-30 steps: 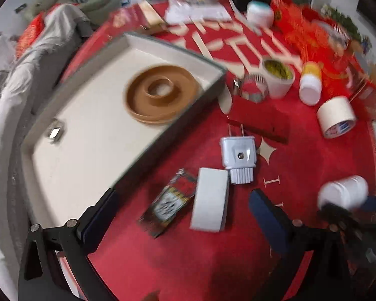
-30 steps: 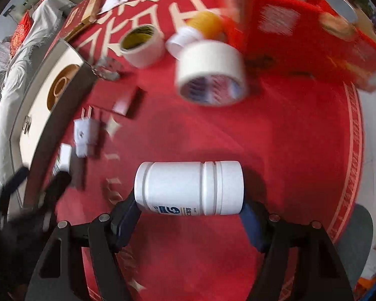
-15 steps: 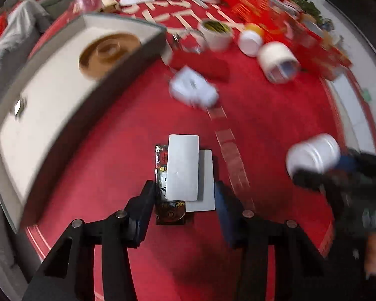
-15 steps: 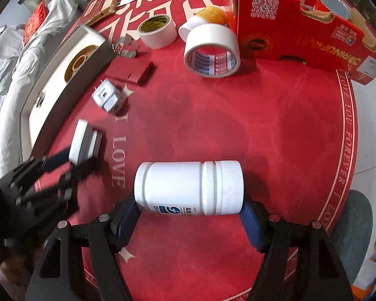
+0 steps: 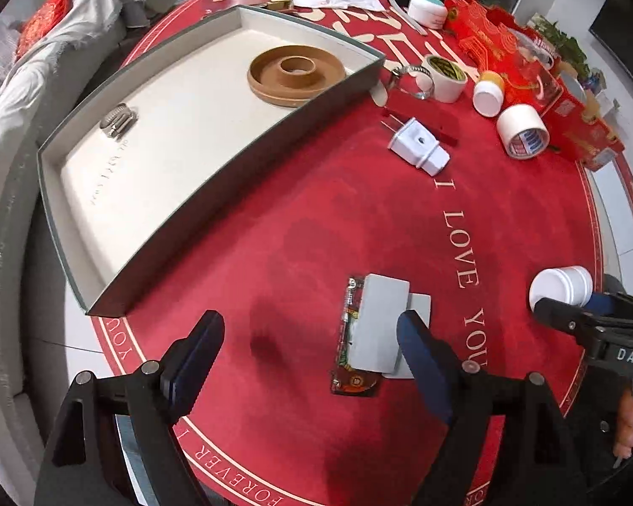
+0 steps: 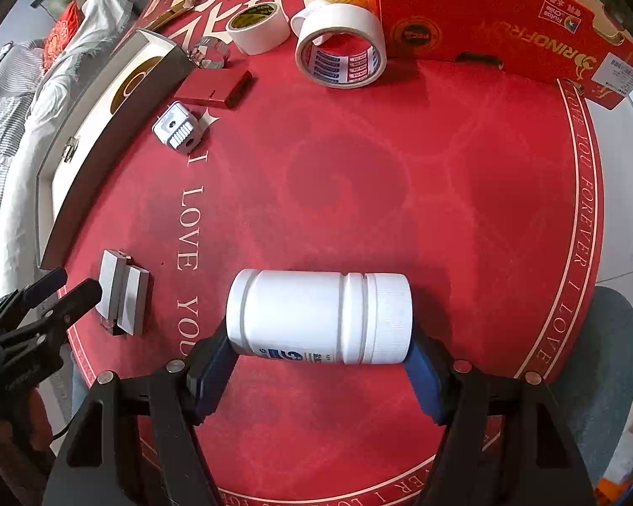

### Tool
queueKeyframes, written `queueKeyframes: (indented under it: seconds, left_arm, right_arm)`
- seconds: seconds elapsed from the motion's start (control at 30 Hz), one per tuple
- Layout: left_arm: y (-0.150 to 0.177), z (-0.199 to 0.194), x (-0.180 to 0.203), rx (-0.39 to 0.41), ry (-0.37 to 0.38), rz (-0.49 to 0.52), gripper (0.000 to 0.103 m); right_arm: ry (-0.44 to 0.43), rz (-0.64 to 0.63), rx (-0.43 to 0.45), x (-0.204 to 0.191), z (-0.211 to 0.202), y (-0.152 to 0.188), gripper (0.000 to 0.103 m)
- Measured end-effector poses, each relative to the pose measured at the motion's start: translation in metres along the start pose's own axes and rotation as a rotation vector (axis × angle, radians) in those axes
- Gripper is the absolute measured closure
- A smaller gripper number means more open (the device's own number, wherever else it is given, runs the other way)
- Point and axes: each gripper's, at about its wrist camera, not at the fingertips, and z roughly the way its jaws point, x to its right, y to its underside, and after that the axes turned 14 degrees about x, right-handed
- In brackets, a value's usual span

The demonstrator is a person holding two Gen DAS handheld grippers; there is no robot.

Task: Organize rigid objects
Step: 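Carry pill bottle in right tool while left tool carries white block over tray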

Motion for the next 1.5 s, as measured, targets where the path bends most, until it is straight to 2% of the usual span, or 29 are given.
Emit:
queueKeyframes:
  seconds: [0.17,0.23,0.37,0.43,0.47,0.6,0.77,0.9,1.07,1.17,1.37,1.5]
  left_arm:
    - [0.004,0.007,0.024,0.006,-0.002,0.091,0.019]
    - [0.007,0.010,0.031,-0.007,0.011,0.114,0.037]
    - [0.008,0.010,0.032,-0.016,0.054,0.101,0.057]
    - [0.006,0.009,0.031,-0.020,0.076,0.091,0.073]
    - [0.006,0.008,0.031,-0.022,0.072,0.091,0.077]
    - [0.004,0.009,0.029,-0.032,0.093,0.060,0.078]
    - [-0.001,-0.010,0.020,0.017,0.091,0.031,0.078]
    - [-0.008,-0.031,0.017,0.076,0.073,0.030,0.078]
    - [-0.013,-0.039,0.010,0.096,0.068,-0.006,0.078]
    - [-0.019,-0.038,0.010,0.117,0.062,-0.029,0.078]
    - [-0.038,-0.063,0.000,0.191,0.019,-0.100,0.078]
    - [-0.060,-0.083,-0.005,0.251,-0.032,-0.135,0.078]
  right_arm:
    - [-0.002,-0.002,0.000,0.004,-0.003,0.002,0.030]
    - [-0.001,-0.002,0.000,0.004,-0.003,0.002,0.030]
    - [-0.001,-0.002,0.000,0.002,-0.003,0.002,0.030]
    - [0.000,-0.002,0.000,0.001,-0.002,0.002,0.030]
    - [0.000,-0.002,0.000,0.001,-0.002,0.002,0.030]
    - [0.000,-0.001,0.001,0.001,-0.002,-0.001,0.030]
    - [0.008,-0.046,0.044,-0.011,-0.016,-0.006,0.032]
    - [-0.020,-0.063,0.065,-0.017,-0.022,-0.011,0.032]
    - [-0.016,-0.070,0.058,-0.023,-0.018,-0.009,0.032]
    - [-0.009,-0.088,0.092,-0.027,-0.027,-0.008,0.032]
    - [-0.043,-0.108,0.139,-0.041,-0.046,-0.023,0.032]
    - [-0.085,-0.142,0.196,-0.066,-0.064,-0.042,0.032]
